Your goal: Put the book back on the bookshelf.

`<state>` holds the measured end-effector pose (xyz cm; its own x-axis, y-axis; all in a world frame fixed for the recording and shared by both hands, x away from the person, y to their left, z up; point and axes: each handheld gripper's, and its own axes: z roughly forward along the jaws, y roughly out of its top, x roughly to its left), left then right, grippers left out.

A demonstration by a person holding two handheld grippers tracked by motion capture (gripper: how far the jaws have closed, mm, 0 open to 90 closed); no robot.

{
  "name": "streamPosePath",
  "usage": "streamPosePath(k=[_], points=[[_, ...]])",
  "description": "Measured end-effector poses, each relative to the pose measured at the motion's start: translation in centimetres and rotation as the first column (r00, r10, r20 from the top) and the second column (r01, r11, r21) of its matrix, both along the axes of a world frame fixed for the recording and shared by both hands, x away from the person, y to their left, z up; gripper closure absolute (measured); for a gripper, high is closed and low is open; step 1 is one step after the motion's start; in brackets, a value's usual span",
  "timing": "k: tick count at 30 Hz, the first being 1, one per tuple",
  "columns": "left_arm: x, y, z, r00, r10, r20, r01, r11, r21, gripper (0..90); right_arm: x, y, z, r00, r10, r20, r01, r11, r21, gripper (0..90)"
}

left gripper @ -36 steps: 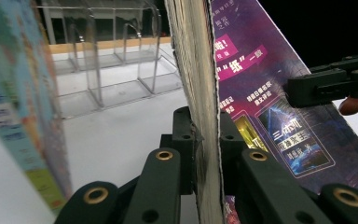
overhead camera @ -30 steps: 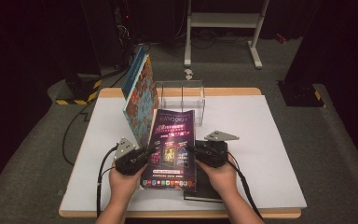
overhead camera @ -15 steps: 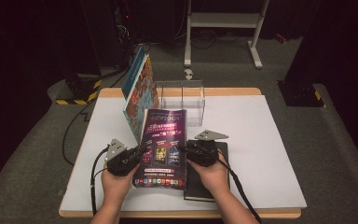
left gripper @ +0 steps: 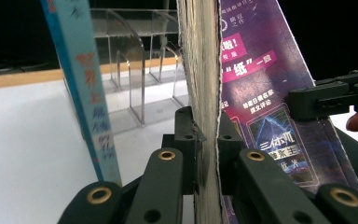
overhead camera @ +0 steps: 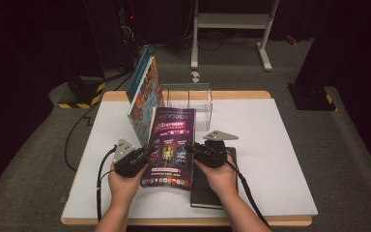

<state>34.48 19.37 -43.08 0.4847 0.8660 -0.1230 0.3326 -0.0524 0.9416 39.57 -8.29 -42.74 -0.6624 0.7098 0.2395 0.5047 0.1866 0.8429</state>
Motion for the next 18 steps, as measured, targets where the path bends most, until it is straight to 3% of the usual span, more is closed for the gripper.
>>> streamPosePath(k=[13,18], points=[[2.0,-1.4,-0.2,0.9980,0.045,0.045,-0.045,0.9990,0.007,83.6,1.8,0.4,0.3,0.9979,-0.050,0.043,0.050,0.9988,0.002,76.9],[1.7,-1.7,-0.6,0.9967,0.051,0.064,-0.052,0.9986,0.011,83.6,1.8,0.7,0.0,0.9964,-0.062,0.058,0.062,0.9981,-0.003,77.1]])
